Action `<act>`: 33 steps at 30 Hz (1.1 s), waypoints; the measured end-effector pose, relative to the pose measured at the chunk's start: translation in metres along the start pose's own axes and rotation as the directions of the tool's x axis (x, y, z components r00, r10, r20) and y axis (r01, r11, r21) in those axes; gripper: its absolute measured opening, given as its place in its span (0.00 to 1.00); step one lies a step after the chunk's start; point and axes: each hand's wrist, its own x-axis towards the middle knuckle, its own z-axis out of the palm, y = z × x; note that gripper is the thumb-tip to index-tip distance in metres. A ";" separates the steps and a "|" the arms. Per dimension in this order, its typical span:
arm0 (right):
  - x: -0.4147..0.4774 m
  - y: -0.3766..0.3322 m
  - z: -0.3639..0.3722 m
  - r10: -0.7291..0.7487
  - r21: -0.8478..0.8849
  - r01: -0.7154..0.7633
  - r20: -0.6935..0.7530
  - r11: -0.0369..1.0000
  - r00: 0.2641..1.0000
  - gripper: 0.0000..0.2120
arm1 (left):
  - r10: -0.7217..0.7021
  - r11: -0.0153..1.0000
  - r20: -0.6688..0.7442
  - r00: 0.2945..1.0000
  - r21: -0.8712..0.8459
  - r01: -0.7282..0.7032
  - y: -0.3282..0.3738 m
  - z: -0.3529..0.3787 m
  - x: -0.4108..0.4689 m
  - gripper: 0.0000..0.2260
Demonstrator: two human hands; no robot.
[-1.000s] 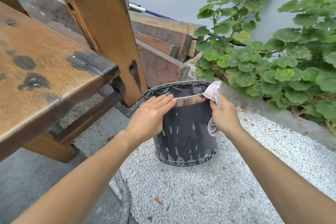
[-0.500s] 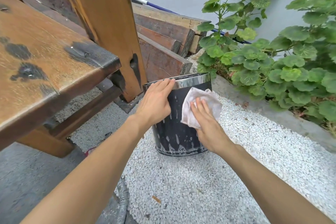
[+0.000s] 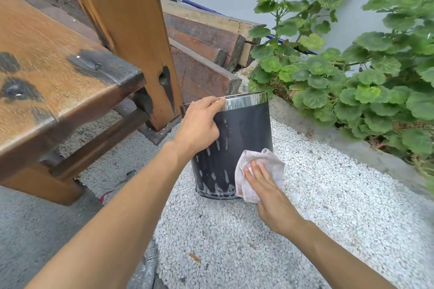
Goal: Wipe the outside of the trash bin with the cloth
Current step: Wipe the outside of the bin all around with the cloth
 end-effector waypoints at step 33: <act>0.081 -0.057 -0.078 -0.086 -0.108 0.063 -0.227 0.992 0.970 0.37 | -0.035 0.995 0.185 0.982 -0.084 0.052 -0.013 -0.008 -0.013 0.42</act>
